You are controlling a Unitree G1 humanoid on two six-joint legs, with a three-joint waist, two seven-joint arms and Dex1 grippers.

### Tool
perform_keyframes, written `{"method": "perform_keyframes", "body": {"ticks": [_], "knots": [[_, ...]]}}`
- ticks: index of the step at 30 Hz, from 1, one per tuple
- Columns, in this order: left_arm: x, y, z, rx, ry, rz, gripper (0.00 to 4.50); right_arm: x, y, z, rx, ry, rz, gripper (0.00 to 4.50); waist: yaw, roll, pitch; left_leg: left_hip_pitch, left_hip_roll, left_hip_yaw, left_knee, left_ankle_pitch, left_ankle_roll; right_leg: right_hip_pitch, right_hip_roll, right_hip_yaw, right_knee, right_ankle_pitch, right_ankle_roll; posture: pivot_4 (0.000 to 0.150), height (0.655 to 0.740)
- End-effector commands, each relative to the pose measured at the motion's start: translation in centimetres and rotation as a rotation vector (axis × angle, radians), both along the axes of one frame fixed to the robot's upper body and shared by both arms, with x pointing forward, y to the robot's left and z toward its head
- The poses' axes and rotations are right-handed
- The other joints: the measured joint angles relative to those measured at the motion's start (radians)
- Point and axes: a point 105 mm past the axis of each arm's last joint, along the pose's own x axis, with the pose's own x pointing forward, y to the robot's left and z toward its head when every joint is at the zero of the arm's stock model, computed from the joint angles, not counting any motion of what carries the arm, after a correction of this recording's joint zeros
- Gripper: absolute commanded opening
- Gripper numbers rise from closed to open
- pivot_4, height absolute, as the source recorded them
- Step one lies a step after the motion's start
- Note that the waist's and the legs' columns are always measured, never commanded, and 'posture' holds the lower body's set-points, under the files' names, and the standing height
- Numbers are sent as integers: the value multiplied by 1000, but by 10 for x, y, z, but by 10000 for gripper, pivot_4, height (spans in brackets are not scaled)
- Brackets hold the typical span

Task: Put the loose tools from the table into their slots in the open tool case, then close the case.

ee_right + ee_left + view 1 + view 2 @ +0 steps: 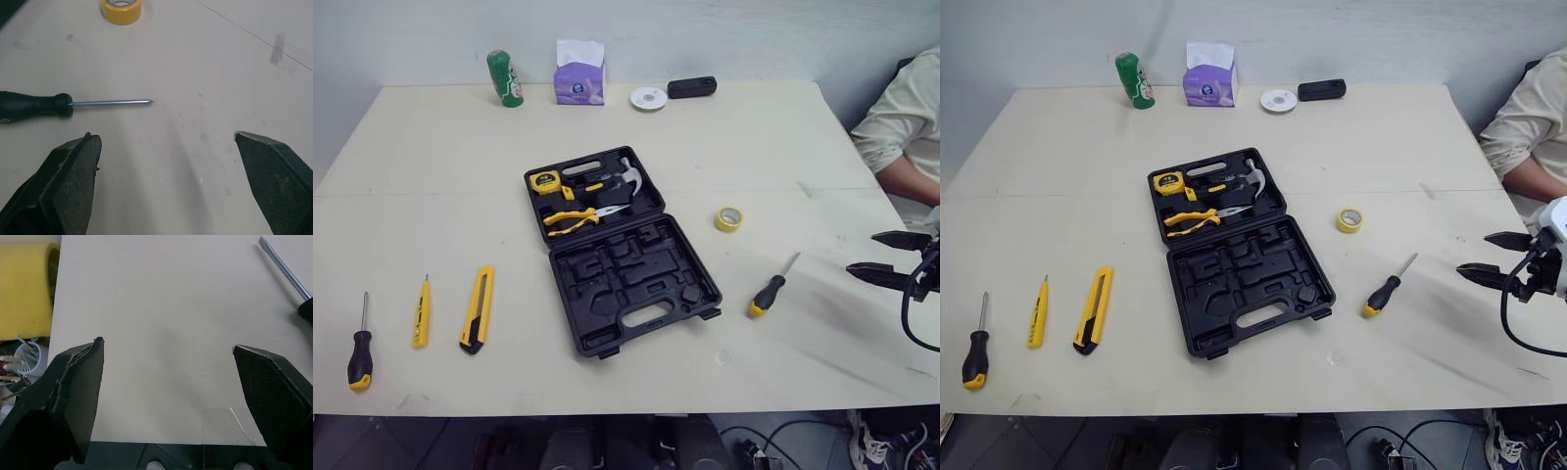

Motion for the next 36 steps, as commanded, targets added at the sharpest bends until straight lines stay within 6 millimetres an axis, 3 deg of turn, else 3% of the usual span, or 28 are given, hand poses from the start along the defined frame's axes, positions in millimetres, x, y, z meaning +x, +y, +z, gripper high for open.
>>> {"method": "perform_keyframes", "body": {"ticks": [1,16,21,28,36], "knots": [[2,0,5,19,-2,-17,44424,-1,-1,16,-14,-52,-4,45000,0,0,0,0,0,0,0,0,0,0,0,0,0,0,0,1500,7316],[11,-6,1,53,28,-48,44424,6,1,15,-53,-70,-29,45000,0,0,0,0,0,0,0,1,2,0,0,0,1,0,0,1500,7316],[28,-19,6,51,-10,-110,44424,14,9,20,-94,-119,-19,45000,0,0,0,0,0,0,0,2,3,0,0,0,1,0,0,1500,7316],[94,-86,26,88,-115,-363,44424,42,72,30,-60,-214,117,45000,2,-1,-1,0,0,0,2,3,2,0,0,1,4,0,0,1500,7316],[160,-210,19,4,-150,-677,44424,94,150,23,-91,-316,197,45000,2,-2,-1,-2,0,0,5,5,4,1,2,0,7,1,0,1500,7316]]}}
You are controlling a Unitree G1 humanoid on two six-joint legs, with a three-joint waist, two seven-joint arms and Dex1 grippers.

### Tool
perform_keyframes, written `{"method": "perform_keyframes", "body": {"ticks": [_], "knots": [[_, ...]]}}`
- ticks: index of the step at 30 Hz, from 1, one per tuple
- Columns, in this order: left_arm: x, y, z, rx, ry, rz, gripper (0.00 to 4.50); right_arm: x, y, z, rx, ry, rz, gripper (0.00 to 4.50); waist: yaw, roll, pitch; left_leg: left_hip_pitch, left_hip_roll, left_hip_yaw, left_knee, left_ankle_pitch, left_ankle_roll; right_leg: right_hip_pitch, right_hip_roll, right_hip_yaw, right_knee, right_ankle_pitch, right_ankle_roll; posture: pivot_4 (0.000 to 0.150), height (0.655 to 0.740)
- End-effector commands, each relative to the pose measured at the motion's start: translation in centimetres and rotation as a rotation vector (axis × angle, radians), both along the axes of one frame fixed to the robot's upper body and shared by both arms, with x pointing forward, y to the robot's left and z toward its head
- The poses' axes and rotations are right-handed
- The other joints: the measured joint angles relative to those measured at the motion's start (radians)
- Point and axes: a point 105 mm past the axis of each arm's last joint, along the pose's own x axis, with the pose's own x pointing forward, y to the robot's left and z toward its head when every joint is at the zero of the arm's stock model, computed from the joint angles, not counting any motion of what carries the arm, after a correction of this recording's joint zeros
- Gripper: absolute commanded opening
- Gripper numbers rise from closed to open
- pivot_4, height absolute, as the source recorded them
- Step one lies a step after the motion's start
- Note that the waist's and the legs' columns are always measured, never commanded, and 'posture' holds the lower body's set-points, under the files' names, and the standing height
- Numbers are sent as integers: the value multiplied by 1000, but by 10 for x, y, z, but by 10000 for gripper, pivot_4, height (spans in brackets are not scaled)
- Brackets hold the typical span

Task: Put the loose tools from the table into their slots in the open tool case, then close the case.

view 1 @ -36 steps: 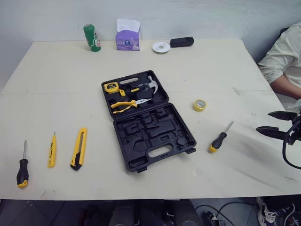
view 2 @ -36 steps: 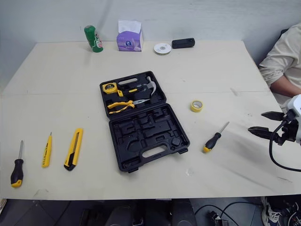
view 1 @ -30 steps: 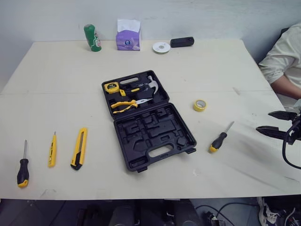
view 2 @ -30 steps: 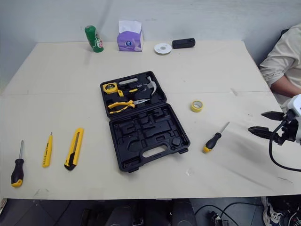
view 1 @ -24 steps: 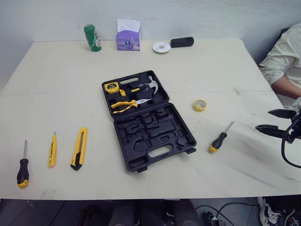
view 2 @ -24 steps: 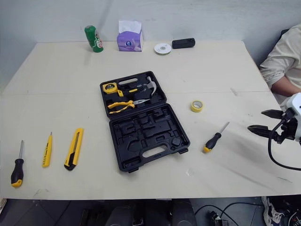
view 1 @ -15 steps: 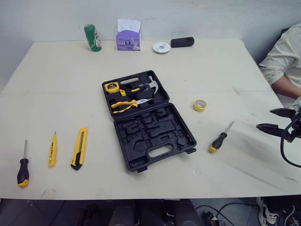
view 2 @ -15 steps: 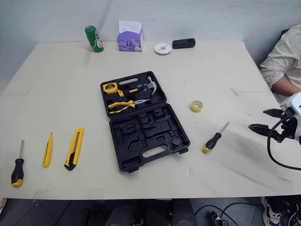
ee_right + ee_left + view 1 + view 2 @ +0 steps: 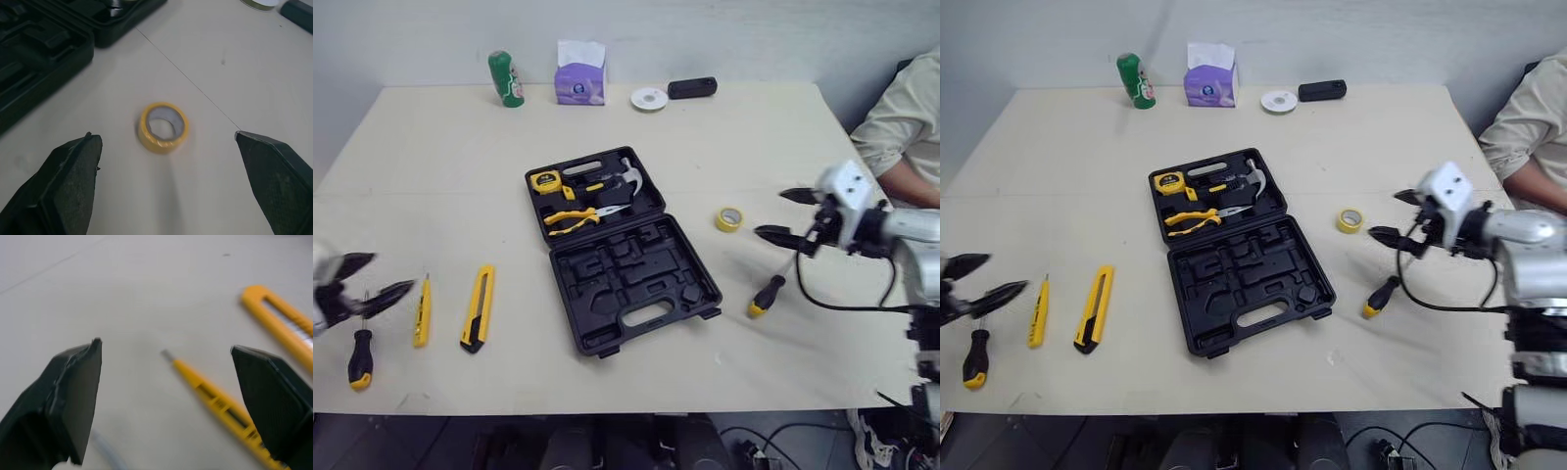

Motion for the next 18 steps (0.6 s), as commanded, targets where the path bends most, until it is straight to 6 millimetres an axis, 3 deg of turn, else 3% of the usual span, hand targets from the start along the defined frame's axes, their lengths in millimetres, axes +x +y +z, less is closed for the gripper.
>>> {"method": "perform_keyframes", "body": {"ticks": [1,3,5,8,11,14,18], "knots": [[21,-47,-1,-13,-7,-94,44863,19,22,10,-45,-98,9,42567,0,0,0,-1,0,0,2,0,0,0,1,0,0,0,0,1500,7316],[33,-70,-6,-24,2,-127,45000,27,37,9,-33,-97,36,37151,1,0,0,-2,0,-1,4,0,1,0,2,0,1,0,1,1500,7316],[43,-85,-8,-41,9,-141,39695,32,49,8,-37,-97,61,27828,2,0,0,-3,1,-1,6,0,1,0,4,0,1,1,1,1500,7316],[53,-109,-21,-42,59,-197,28400,43,63,5,-63,-94,69,13700,1,0,0,-3,1,-1,8,0,1,1,5,0,1,1,1,1500,7316],[63,-117,-29,-18,65,-196,15016,51,74,3,-64,-85,77,0,-1,0,0,-3,2,-1,8,1,1,1,6,0,1,1,1,1500,7316],[69,-124,-31,-28,61,-195,1863,53,86,-4,-56,-66,104,0,-2,0,0,-3,2,-2,8,1,1,1,7,0,1,1,1,1500,7316],[75,-131,-31,-51,59,-206,830,56,101,-15,-46,-50,113,0,-1,0,0,-3,3,-2,9,1,1,1,7,0,1,1,1,1500,7316]]}}
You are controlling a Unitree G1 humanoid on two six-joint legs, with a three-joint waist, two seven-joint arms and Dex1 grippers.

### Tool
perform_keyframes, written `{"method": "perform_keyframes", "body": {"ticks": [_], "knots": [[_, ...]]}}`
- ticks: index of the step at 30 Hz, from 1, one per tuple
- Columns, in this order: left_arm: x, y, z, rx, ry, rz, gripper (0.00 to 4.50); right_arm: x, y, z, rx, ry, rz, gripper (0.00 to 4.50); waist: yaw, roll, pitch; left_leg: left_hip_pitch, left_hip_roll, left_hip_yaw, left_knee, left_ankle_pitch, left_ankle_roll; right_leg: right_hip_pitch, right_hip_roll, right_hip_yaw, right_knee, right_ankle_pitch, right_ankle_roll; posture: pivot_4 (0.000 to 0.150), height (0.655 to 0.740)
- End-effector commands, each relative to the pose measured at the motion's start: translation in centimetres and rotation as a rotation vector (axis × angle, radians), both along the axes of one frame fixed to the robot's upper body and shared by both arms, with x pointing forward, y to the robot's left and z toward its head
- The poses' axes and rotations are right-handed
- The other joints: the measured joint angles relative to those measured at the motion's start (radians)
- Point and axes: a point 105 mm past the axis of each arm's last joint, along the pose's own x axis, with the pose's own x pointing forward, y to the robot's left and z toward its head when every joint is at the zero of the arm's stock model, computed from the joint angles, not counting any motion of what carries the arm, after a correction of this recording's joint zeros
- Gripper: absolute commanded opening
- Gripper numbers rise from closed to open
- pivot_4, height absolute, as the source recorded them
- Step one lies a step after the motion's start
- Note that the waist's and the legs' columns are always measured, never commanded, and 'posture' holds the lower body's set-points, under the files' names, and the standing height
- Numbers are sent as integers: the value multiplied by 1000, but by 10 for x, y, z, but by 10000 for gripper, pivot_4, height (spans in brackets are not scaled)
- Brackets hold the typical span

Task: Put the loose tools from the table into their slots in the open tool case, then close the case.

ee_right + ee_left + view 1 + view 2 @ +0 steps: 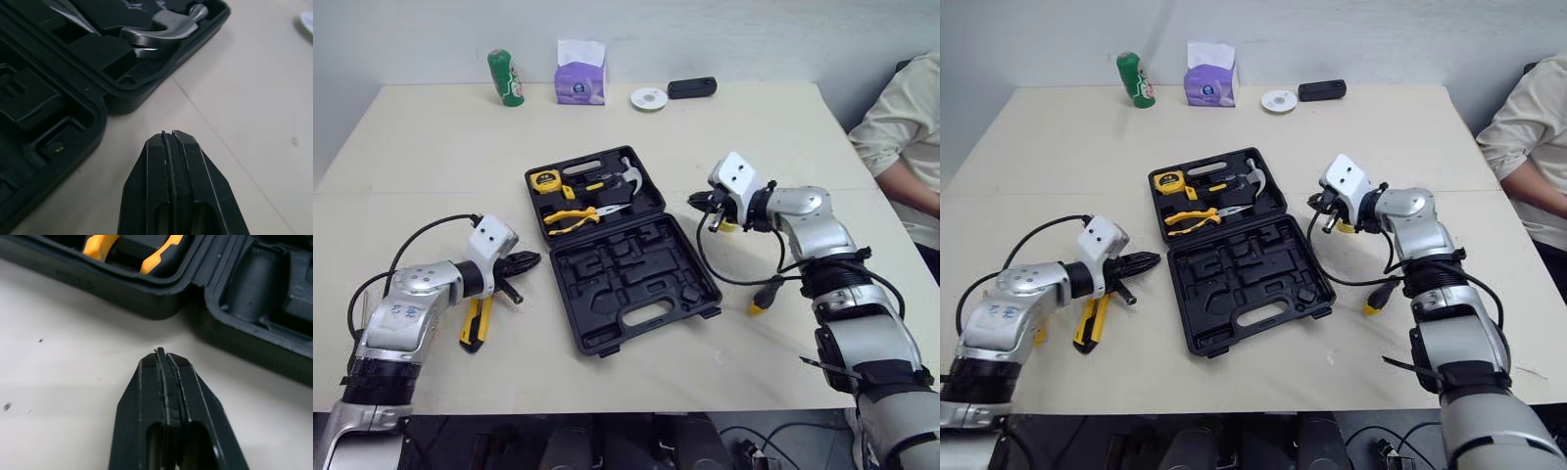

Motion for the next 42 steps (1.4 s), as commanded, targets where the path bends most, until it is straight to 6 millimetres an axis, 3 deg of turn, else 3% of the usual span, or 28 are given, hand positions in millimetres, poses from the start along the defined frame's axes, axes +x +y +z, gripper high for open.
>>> {"method": "perform_keyframes", "body": {"ticks": [1,13,23,34,42], "knots": [[7,-5,10,-13,-43,-1,830,5,12,7,-16,-54,7,0,0,0,0,0,0,0,0,0,0,0,0,0,0,0,0,1500,7316],[18,-21,10,-56,-46,-6,830,7,41,-5,-35,-49,65,0,0,0,0,1,0,-2,1,0,0,1,0,0,1,0,0,1500,7316],[8,-40,-5,-30,-21,-84,830,-15,49,-8,-31,-24,235,0,0,0,0,1,0,-2,1,1,0,2,0,0,1,0,0,1500,7316],[-31,-50,-18,46,52,-320,830,-79,50,-25,-46,51,449,0,3,0,0,2,0,-2,0,0,0,3,-1,0,0,0,0,1500,7316],[-29,-43,-16,56,44,-326,830,-101,42,-30,-69,80,457,0,5,0,0,3,0,-2,0,0,0,4,-1,0,-1,0,0,1500,7316]]}}
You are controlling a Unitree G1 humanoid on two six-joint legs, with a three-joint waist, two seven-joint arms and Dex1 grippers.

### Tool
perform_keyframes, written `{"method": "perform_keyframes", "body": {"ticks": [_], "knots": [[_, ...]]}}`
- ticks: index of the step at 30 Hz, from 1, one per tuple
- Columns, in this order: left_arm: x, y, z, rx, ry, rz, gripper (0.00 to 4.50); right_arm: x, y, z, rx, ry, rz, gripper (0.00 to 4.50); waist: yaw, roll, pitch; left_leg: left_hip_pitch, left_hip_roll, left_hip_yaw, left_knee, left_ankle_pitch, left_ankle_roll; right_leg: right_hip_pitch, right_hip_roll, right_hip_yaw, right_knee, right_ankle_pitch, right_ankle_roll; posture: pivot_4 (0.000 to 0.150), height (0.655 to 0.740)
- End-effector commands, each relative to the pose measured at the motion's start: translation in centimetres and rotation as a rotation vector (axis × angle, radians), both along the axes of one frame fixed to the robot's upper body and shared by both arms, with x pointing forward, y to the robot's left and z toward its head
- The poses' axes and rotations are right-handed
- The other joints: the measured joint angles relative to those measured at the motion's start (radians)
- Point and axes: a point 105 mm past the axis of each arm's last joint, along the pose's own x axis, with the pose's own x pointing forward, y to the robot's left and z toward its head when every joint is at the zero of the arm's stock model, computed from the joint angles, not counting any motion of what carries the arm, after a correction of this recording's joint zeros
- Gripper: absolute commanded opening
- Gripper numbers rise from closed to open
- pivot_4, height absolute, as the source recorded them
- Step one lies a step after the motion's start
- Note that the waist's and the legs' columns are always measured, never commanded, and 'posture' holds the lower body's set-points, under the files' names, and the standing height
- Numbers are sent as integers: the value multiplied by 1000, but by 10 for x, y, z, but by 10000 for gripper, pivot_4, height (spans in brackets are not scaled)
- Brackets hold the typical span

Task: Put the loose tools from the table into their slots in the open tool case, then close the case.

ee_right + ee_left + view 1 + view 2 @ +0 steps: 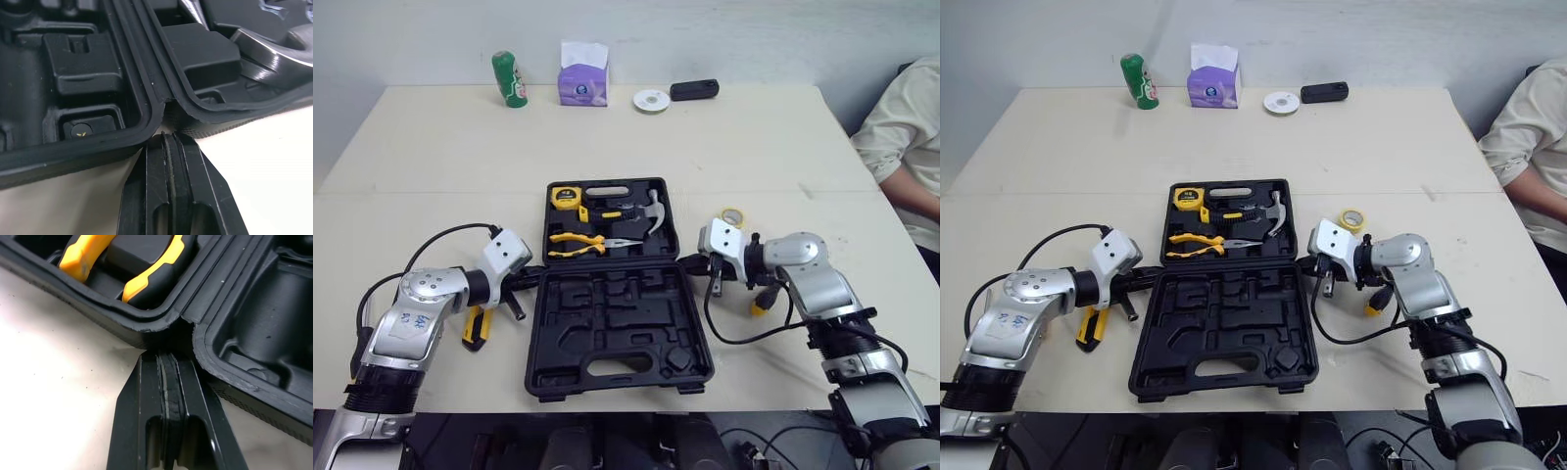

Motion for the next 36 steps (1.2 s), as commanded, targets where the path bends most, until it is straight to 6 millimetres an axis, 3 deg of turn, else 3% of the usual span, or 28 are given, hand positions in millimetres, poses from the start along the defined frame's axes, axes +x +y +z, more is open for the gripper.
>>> {"method": "perform_keyframes", "body": {"ticks": [1,7,14,19,24,27,32,33,36], "knots": [[-9,-25,-7,-24,26,-141,830,-19,27,16,55,-52,139,0,1,0,0,0,0,0,0,0,0,0,0,0,0,0,0,1500,7316],[-10,-9,-16,23,39,-132,830,-23,25,10,36,-56,120,0,-3,0,0,1,0,0,0,0,0,0,0,0,0,0,0,1500,7316],[-6,-8,-16,36,41,-145,830,-26,21,5,28,-58,74,0,-1,0,0,1,0,0,0,0,0,0,0,0,0,0,0,1500,7316],[1,6,-9,16,40,-76,830,-9,3,6,13,-87,-61,0,-1,-1,-1,2,0,0,0,0,0,1,0,0,1,0,0,1500,7316],[-10,23,-4,-16,58,-36,830,-13,-19,12,27,-67,-116,0,-2,-1,-1,2,0,0,0,0,0,1,0,0,1,0,0,1500,7316],[-20,31,7,-81,68,-6,830,-19,-34,20,62,-54,-147,0,-1,-1,-1,1,1,0,-1,0,0,1,0,0,-1,0,0,1500,7316],[-51,46,53,-336,24,59,830,-34,-73,44,164,3,-250,0,1,-1,0,0,1,-1,0,-1,1,1,-1,0,-1,0,0,1500,7316],[-57,49,58,-361,19,68,6872,-36,-79,47,179,16,-267,6746,2,-1,0,0,1,-1,0,-1,1,1,-1,0,-1,0,0,1500,7316],[-90,77,66,-418,22,161,18918,-48,-123,50,167,39,-371,19927,1,-1,0,1,1,-2,-1,-1,0,2,-2,0,-2,0,0,1500,7316]]}}
